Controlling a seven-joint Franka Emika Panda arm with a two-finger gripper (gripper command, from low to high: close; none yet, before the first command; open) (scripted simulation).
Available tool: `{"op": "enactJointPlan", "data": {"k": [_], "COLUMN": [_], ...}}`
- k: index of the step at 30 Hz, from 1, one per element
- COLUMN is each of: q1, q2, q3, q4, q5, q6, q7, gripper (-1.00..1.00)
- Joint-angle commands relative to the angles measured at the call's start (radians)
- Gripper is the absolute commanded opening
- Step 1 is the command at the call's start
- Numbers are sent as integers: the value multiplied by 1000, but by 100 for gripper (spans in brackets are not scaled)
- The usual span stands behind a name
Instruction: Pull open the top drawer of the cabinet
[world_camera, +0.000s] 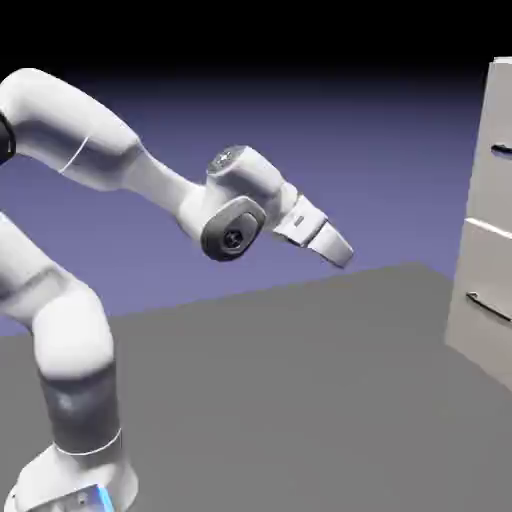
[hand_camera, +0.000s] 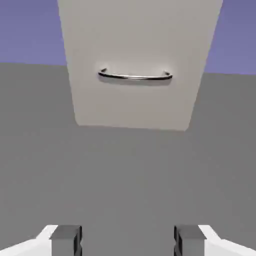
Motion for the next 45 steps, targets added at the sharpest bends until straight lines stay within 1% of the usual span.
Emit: {"op": "enactJointPlan", "data": {"k": [1,45], "q1": [-11,-510], "q2": [22,1005], "q3": [19,873], "q4": [21,959], "q5": [-34,-1523], "q6": [-4,-164], "q7": [-44,-1957], "gripper": [0,0]}}
